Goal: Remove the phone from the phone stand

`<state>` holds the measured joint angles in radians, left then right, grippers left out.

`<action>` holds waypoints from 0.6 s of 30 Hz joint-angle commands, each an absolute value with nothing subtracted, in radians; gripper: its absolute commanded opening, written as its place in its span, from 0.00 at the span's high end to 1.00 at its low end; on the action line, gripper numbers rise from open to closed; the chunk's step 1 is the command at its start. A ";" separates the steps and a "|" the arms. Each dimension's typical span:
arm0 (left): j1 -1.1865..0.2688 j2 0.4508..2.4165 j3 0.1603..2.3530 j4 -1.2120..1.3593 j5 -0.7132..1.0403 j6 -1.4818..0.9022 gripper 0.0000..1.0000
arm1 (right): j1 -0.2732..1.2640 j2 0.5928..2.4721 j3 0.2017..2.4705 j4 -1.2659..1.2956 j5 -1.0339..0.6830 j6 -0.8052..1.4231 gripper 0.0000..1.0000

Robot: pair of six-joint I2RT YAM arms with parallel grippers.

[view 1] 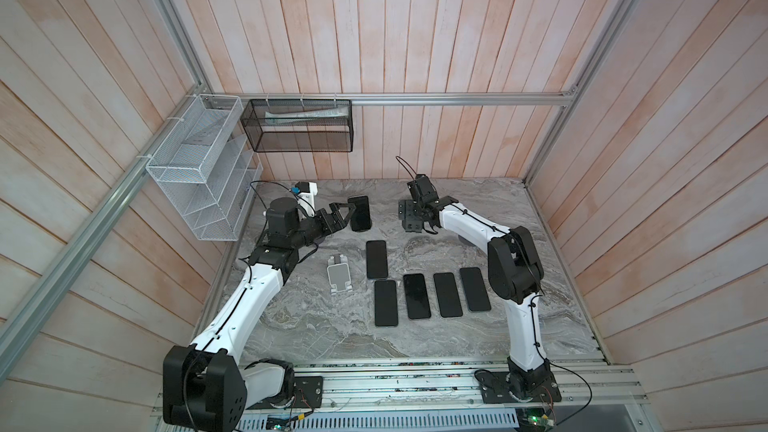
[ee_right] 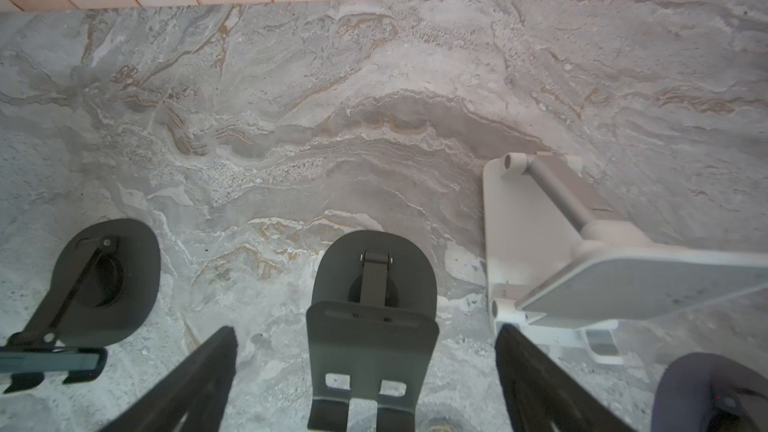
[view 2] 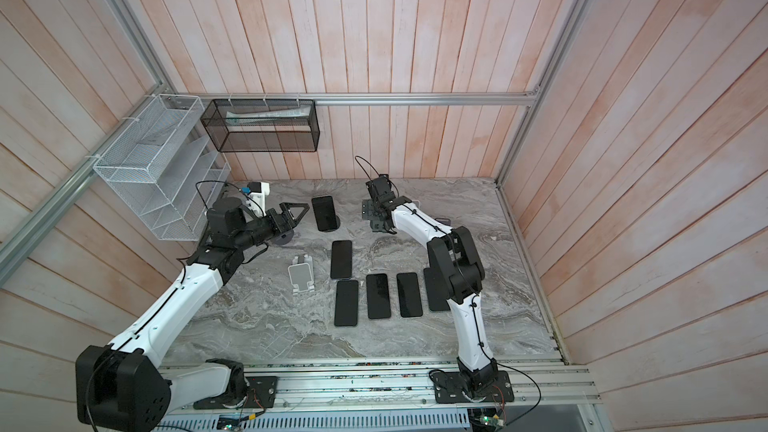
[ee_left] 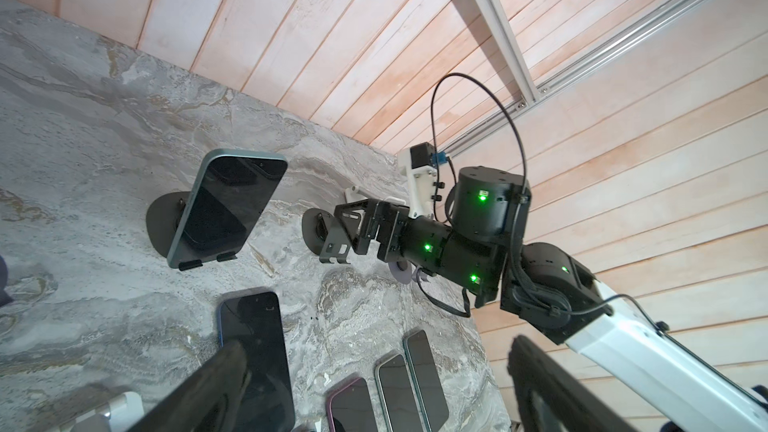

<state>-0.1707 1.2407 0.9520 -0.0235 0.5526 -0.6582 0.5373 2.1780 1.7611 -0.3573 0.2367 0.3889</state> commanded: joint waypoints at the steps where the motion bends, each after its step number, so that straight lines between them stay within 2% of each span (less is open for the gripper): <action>1: -0.175 1.252 0.937 0.020 0.587 -0.663 0.00 | 0.529 2.217 1.792 -0.364 0.210 0.409 0.02; 3: -0.175 1.256 0.938 0.017 0.585 -0.660 0.00 | 0.528 2.238 1.798 -0.360 0.221 0.433 0.03; 9: -0.175 1.267 0.938 0.018 0.580 -0.657 0.00 | 0.520 2.267 1.783 -0.315 0.236 0.492 0.14; 18: -0.175 1.274 0.938 0.015 0.578 -0.658 0.00 | 0.520 2.282 1.787 -0.297 0.253 0.448 0.41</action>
